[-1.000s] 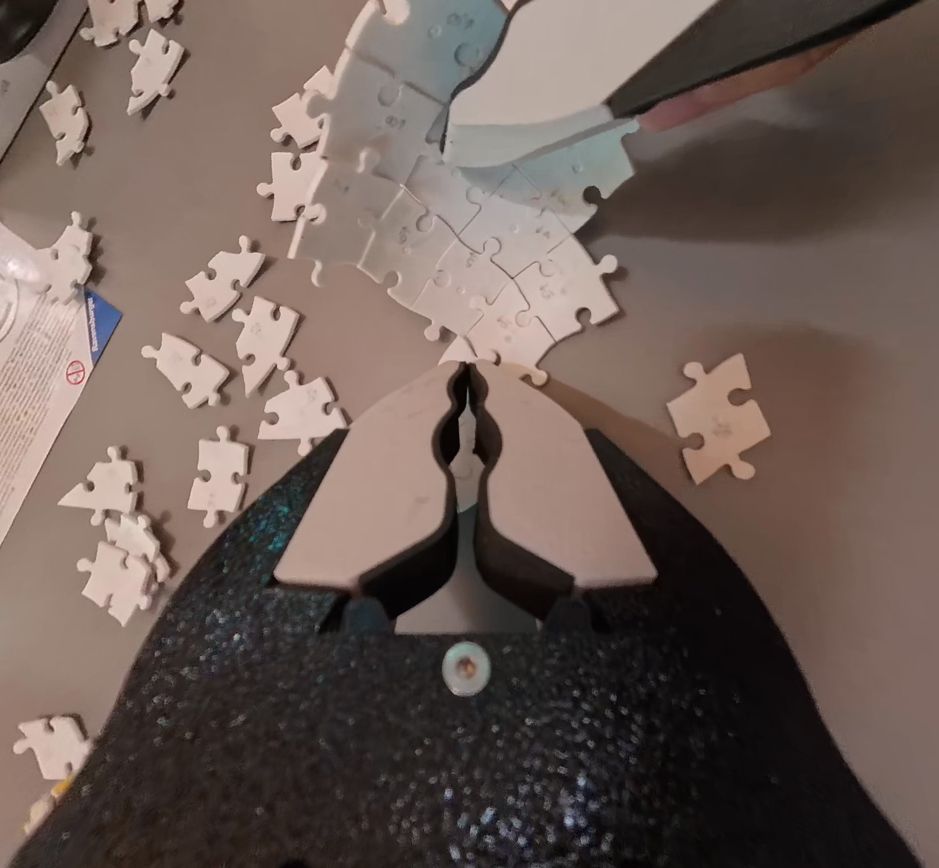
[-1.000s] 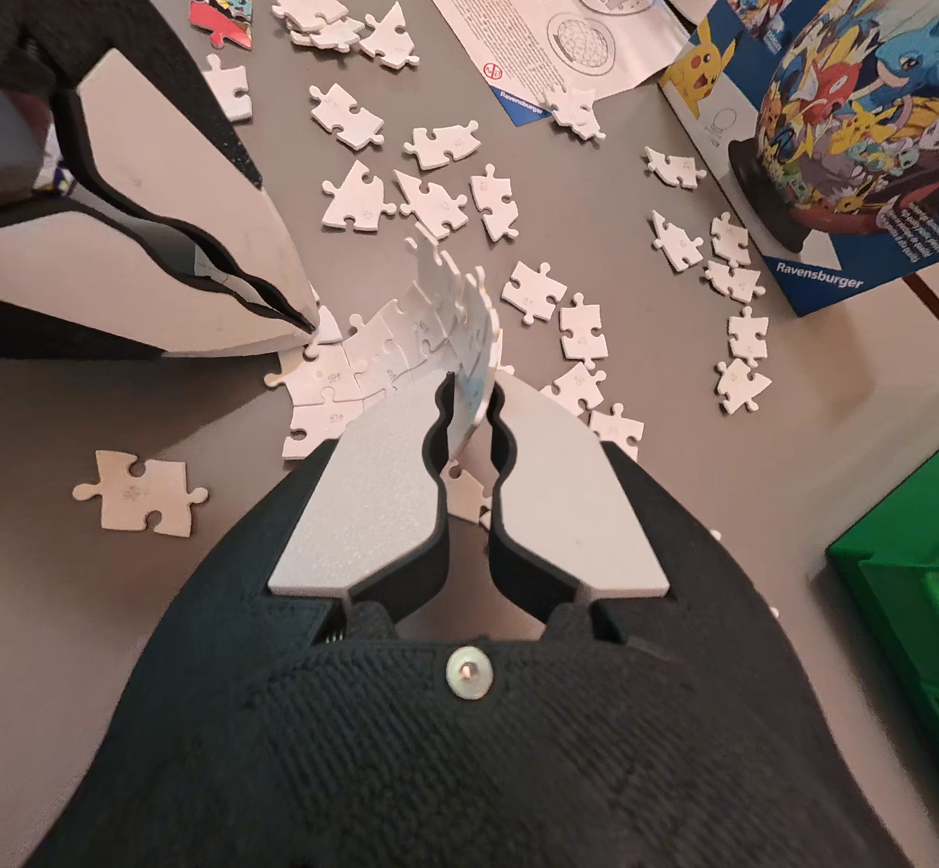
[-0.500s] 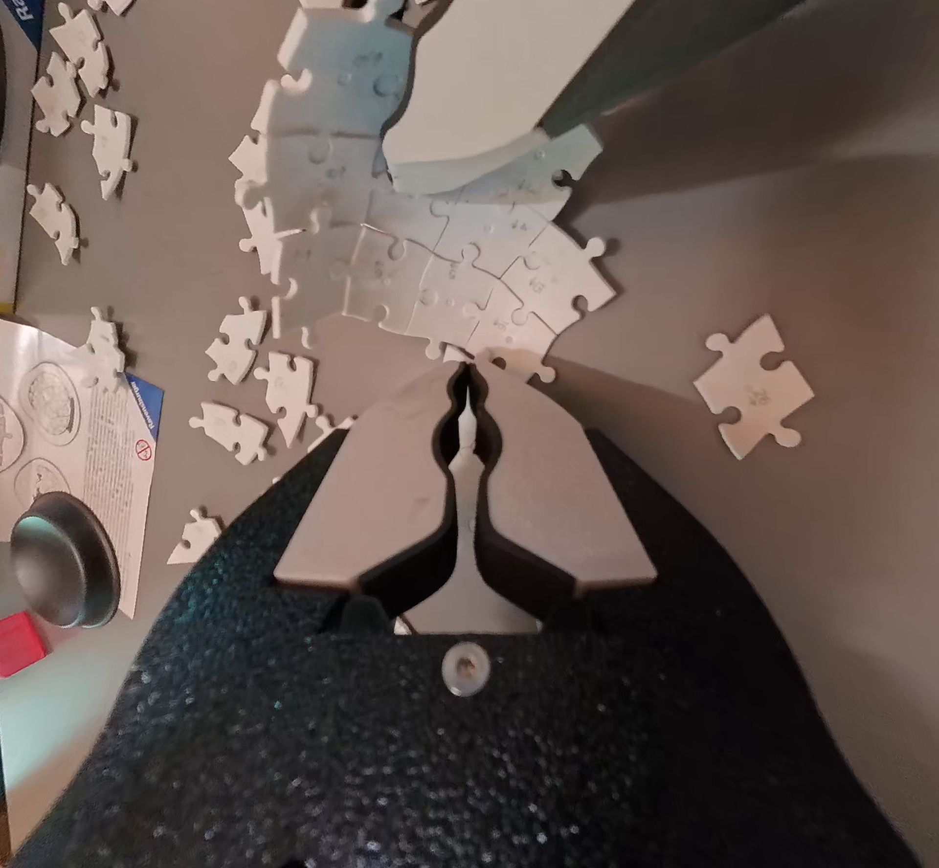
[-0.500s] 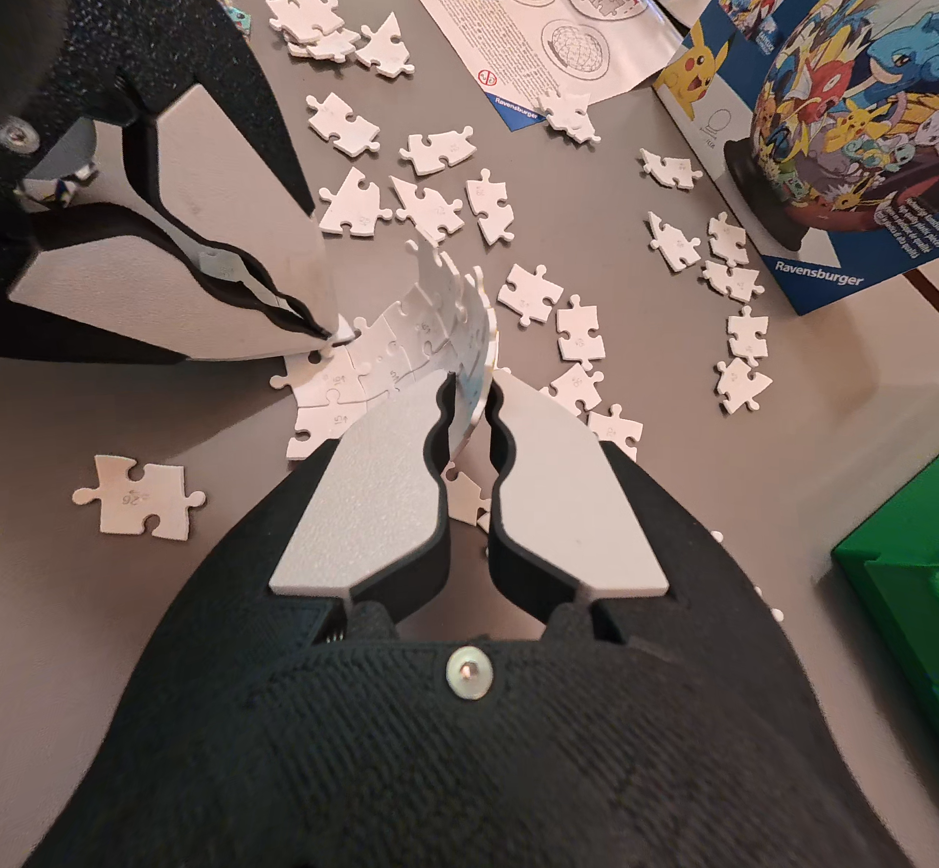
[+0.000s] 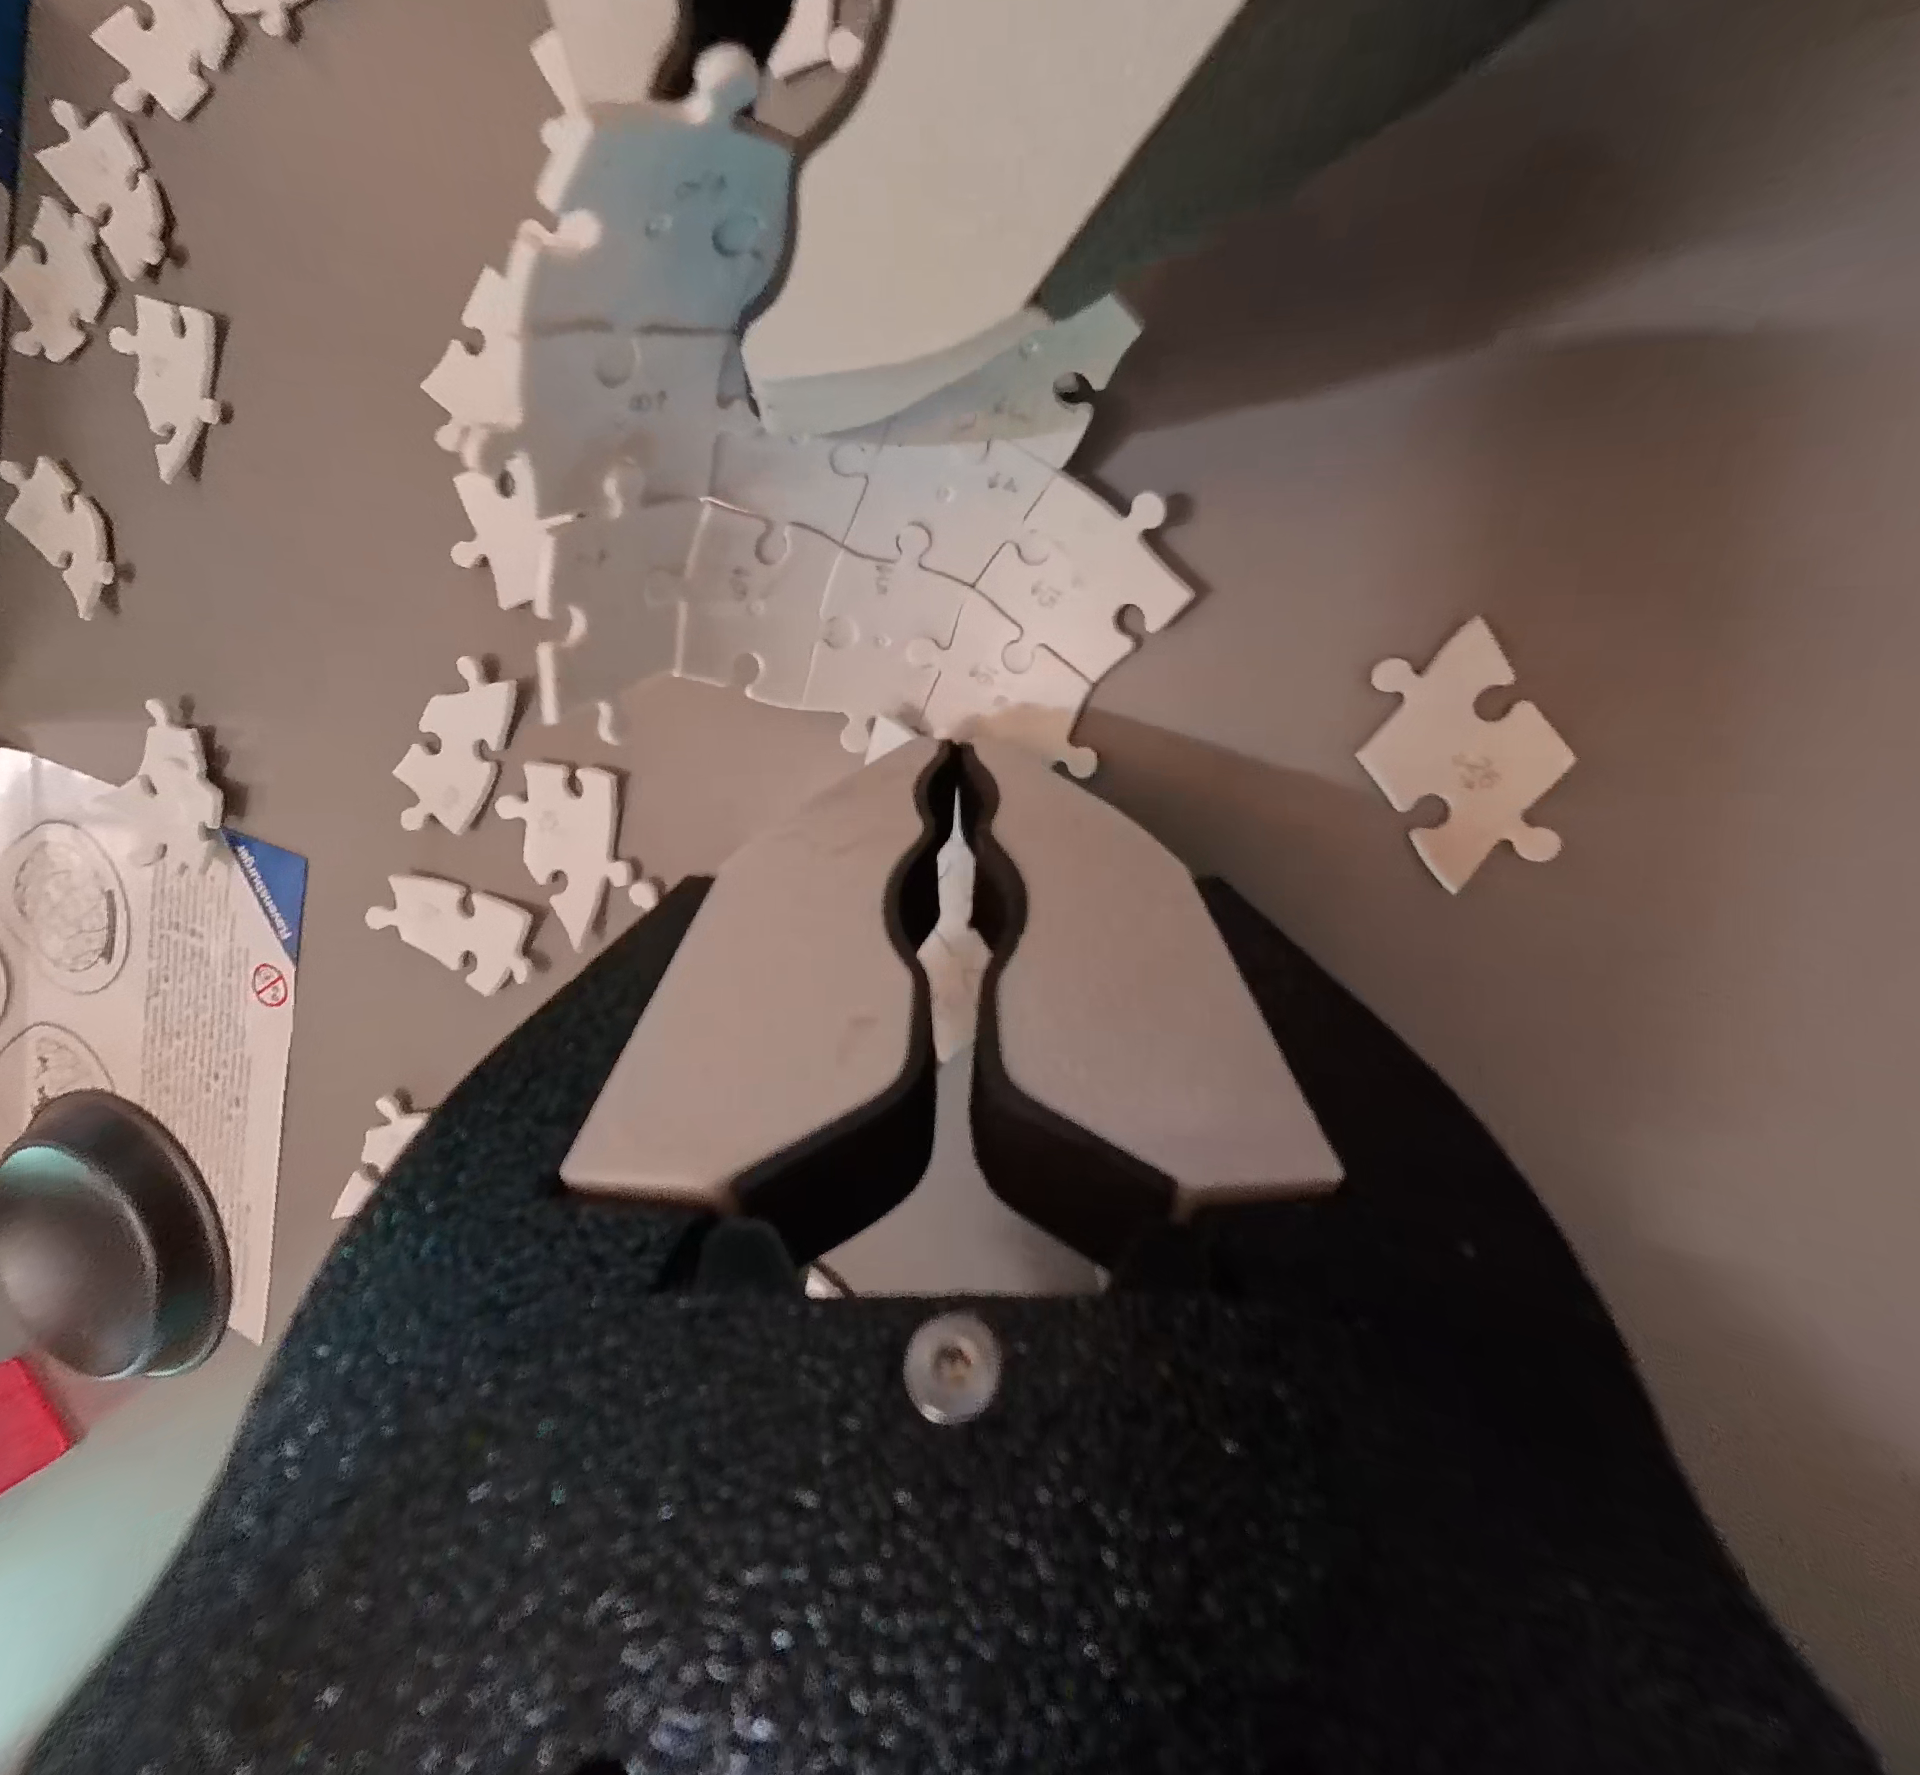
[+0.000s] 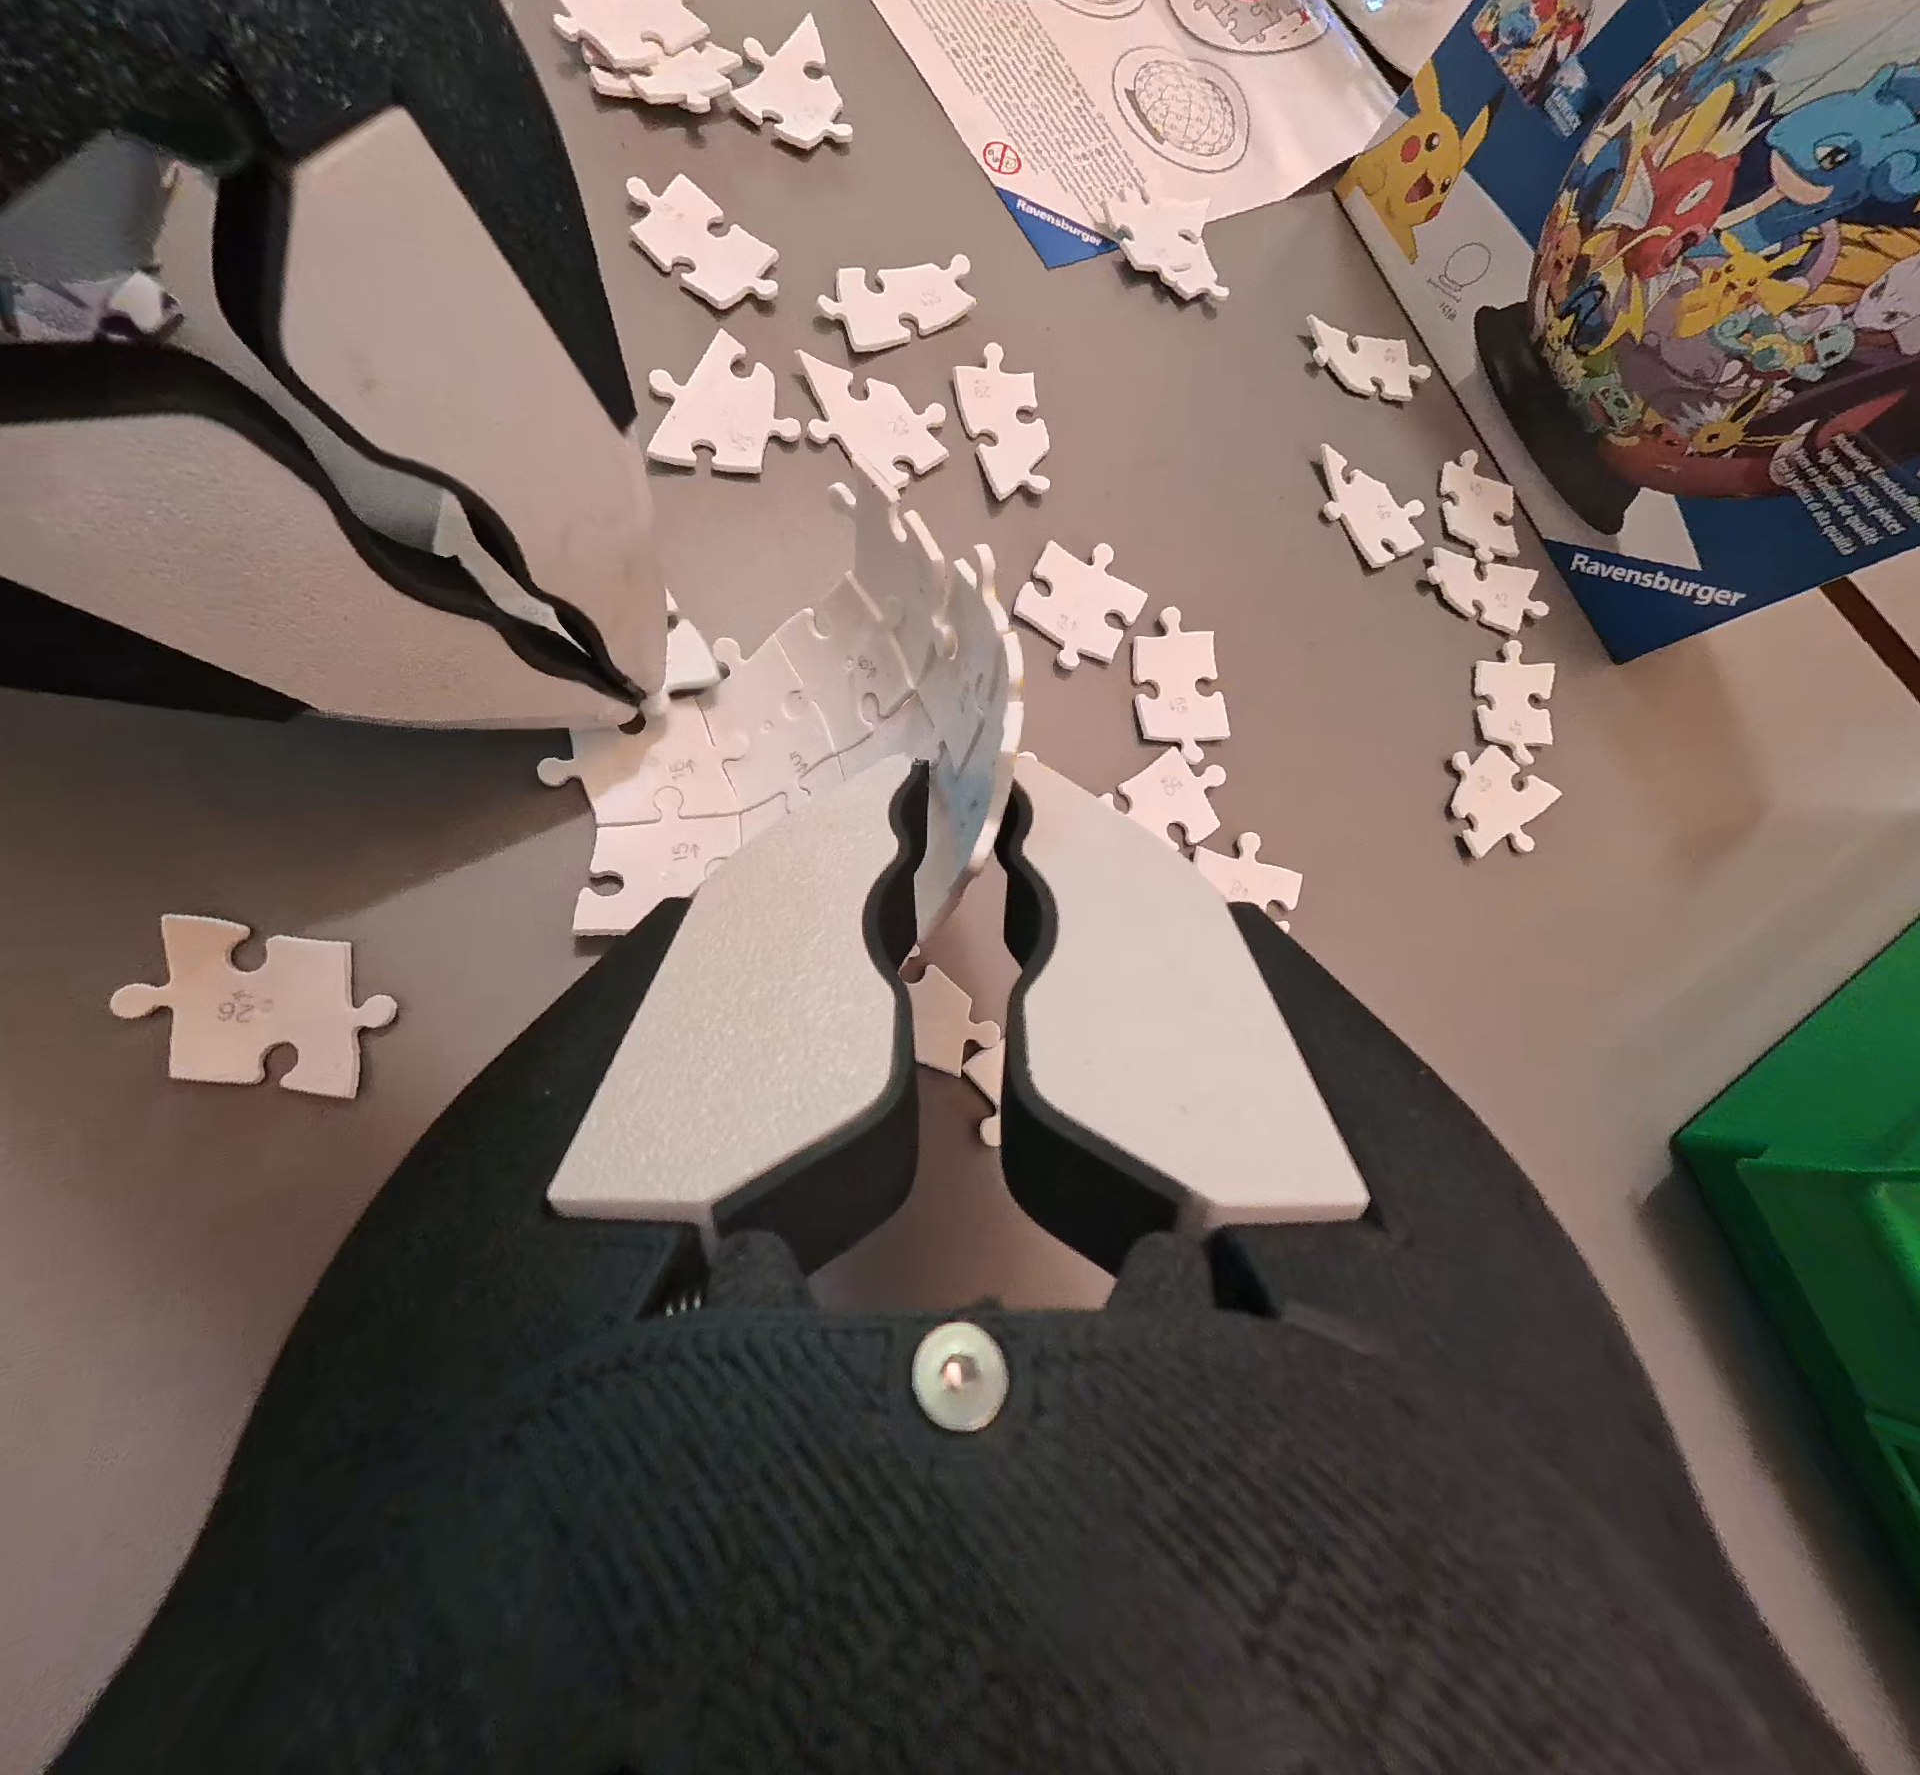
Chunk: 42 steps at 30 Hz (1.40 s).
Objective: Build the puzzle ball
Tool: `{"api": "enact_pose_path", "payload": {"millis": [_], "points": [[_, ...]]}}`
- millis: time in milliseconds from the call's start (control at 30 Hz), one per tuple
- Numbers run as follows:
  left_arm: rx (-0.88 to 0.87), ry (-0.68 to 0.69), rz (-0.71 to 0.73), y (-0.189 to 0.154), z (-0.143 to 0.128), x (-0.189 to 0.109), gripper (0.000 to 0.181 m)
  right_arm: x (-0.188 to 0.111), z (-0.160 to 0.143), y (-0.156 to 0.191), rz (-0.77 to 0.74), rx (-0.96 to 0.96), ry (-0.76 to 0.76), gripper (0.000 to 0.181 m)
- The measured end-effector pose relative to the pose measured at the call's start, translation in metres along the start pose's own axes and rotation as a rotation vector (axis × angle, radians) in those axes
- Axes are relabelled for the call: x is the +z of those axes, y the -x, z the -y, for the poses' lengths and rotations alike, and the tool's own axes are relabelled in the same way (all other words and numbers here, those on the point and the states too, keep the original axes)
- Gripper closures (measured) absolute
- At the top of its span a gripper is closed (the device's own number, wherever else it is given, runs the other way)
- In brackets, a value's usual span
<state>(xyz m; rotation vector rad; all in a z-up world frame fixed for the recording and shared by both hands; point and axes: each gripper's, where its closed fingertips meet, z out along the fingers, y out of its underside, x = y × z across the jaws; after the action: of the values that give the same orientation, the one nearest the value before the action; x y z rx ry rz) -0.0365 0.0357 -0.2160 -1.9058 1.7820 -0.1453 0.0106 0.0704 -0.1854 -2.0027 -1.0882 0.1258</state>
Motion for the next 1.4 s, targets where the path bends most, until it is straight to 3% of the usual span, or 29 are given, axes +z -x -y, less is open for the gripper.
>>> {"api": "enact_pose_path", "payload": {"millis": [33,233,700,1133,1400], "points": [[-0.015,-0.019,0.006,0.002,0.002,-0.002,0.181,0.0,0.0,0.0,0.001,0.002,0.0,0.169],[-0.107,-0.043,0.062,0.012,-0.001,-0.001,0.181,0.0,0.0,0.0,0.003,0.005,0.0,0.169],[-0.115,0.016,0.129,0.011,-0.011,0.006,0.181,0.0,-0.001,0.0,0.003,0.011,0.006,0.169],[-0.526,0.031,0.254,0.009,-0.013,0.006,0.181,-0.001,-0.002,-0.001,-0.021,0.102,0.034,0.17],[-0.348,0.092,0.316,0.004,-0.009,0.007,0.181,-0.003,0.001,0.001,-0.01,0.111,0.021,0.172]]}}
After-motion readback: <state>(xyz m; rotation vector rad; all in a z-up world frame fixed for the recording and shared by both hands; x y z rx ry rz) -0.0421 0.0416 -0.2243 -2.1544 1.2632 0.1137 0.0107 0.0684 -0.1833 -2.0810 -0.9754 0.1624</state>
